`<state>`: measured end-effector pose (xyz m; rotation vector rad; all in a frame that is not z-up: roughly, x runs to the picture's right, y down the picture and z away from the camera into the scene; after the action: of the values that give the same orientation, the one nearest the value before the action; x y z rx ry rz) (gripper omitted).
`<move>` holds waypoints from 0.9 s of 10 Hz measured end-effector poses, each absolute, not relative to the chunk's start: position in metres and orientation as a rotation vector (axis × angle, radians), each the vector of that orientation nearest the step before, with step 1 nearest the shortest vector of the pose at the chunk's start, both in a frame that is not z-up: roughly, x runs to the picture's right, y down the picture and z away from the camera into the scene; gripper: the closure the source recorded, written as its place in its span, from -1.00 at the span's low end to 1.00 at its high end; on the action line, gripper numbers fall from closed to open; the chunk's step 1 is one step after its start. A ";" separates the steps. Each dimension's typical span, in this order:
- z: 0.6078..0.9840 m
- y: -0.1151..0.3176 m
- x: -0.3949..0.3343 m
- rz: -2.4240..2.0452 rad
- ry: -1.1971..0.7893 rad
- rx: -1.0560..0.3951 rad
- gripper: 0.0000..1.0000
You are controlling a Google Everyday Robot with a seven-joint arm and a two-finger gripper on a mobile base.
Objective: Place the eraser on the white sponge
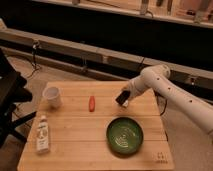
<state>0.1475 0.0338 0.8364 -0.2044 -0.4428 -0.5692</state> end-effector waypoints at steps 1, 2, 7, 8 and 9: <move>0.838 0.035 0.147 -0.562 -0.441 -0.205 0.66; 0.840 0.036 0.149 -0.554 -0.437 -0.206 0.66; 0.848 0.041 0.160 -0.532 -0.424 -0.205 0.66; 0.850 0.043 0.161 -0.527 -0.422 -0.205 0.66; 0.850 0.044 0.162 -0.522 -0.420 -0.206 0.66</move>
<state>0.1617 0.0438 0.8503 -0.2064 -0.4196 -0.5221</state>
